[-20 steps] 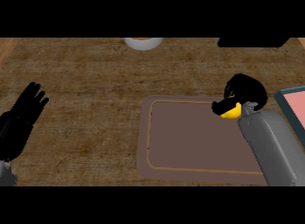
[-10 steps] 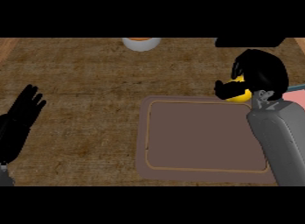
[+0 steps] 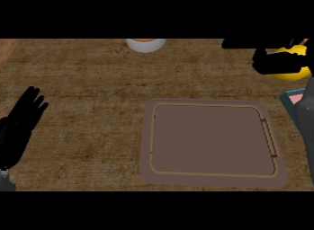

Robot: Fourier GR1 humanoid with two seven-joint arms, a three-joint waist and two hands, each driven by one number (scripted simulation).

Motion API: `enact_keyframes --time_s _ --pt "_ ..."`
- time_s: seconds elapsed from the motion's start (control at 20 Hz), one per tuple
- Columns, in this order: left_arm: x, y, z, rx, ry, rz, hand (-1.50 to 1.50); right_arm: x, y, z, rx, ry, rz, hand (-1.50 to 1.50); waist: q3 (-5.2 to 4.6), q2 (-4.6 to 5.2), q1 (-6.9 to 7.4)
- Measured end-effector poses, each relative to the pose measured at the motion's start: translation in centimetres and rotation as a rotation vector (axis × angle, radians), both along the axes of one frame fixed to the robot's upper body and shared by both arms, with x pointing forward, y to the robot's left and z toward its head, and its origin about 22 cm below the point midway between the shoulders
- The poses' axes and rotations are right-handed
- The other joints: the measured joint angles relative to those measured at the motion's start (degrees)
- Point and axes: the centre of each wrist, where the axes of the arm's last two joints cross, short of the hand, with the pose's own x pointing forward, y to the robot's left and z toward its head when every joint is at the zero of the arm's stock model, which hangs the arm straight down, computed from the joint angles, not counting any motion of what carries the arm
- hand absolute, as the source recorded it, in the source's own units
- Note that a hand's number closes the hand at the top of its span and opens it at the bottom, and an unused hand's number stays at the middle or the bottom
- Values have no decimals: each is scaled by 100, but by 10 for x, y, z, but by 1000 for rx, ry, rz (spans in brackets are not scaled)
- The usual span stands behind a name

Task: Pick the lemon from the tray and place it in the cardboard box

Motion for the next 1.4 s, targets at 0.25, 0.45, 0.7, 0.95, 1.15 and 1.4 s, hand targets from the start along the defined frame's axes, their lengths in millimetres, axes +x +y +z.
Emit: enact_keyframes --time_s 0.25,0.45,0.7,0.95,1.15,1.4 --pt "3 0 2 -4 -3 1 0 -5 -32 22 -13 -57 -102 150 1 14 4" --pt "4 -2 1 -11 -2 0 0 2 -59 26 -24 -44 -159 150 0 23 24" --pt "5 -3 2 -4 -2 1 0 6 -96 20 -34 -5 -194 150 3 28 30" --pt "6 -3 -3 -11 -6 -9 0 12 -131 1 -38 -10 -185 150 3 33 40" --pt "7 -4 0 -10 -7 -11 0 18 -152 -23 -25 -4 -179 150 5 36 46" --pt "1 -5 -5 -7 -3 -9 0 23 -176 -55 32 23 -169 150 5 36 58"
